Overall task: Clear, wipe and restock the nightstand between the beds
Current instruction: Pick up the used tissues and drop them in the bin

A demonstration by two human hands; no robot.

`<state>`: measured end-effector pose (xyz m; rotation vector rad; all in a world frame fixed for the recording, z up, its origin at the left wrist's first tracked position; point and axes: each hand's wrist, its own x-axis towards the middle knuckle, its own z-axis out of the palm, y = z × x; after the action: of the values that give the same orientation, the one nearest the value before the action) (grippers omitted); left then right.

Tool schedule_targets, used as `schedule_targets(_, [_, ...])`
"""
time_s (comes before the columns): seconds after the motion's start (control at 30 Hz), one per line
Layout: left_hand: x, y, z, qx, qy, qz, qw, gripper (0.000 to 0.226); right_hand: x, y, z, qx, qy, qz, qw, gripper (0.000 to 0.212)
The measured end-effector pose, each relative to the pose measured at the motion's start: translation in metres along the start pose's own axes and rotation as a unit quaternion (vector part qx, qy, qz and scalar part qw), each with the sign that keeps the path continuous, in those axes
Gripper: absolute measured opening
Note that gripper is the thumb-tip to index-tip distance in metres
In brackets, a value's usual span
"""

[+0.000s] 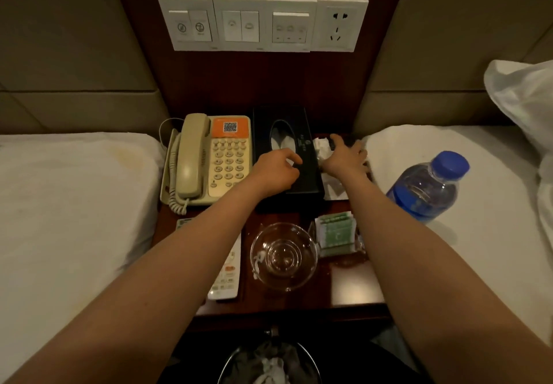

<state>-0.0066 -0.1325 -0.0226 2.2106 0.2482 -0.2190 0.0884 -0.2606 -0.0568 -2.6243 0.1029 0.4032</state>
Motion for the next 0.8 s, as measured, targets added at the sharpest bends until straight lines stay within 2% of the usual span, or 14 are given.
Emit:
schedule_targets(0.13, [0.017,-0.004,0.004,0.0,0.013,0.011,1.0,0.026,0.016,0.0,0.015,-0.027,0.012,-0.045,0.999,0.038])
schedule_targets(0.23, [0.024,-0.003,0.006,-0.005,0.012,0.011,1.0,0.025,0.017,0.007,0.011,-0.006,0.057,-0.055,0.997,0.035])
schedule_targets(0.33, [0.027,0.0,0.007,-0.021,0.007,0.012,1.0,0.025,0.015,0.011,0.0,0.062,0.135,-0.05,0.988,0.028])
schedule_targets(0.4, [0.029,0.001,0.008,-0.035,0.009,0.007,0.999,0.026,0.009,0.006,-0.008,0.131,0.202,-0.031,0.97,0.025])
schedule_targets(0.47, [0.028,0.004,0.012,-0.059,0.017,-0.001,0.998,0.031,0.003,-0.003,-0.016,0.199,0.233,-0.013,0.952,0.025])
schedule_targets(0.53, [0.027,0.008,0.018,-0.091,0.038,-0.009,0.995,0.044,-0.004,-0.011,-0.023,0.264,0.22,-0.013,0.939,0.022])
schedule_targets(0.63, [0.023,0.018,0.025,-0.192,0.069,-0.024,0.979,0.053,-0.018,-0.018,-0.022,0.328,0.15,-0.058,0.931,0.013])
schedule_targets(0.7, [0.022,0.022,0.023,-0.228,0.084,-0.03,0.97,0.05,-0.029,-0.021,-0.017,0.346,0.101,-0.079,0.929,0.024])
schedule_targets(0.8, [0.01,0.022,0.018,-0.199,0.078,-0.025,0.977,0.05,-0.047,-0.024,-0.012,0.364,0.067,-0.088,0.925,0.031])
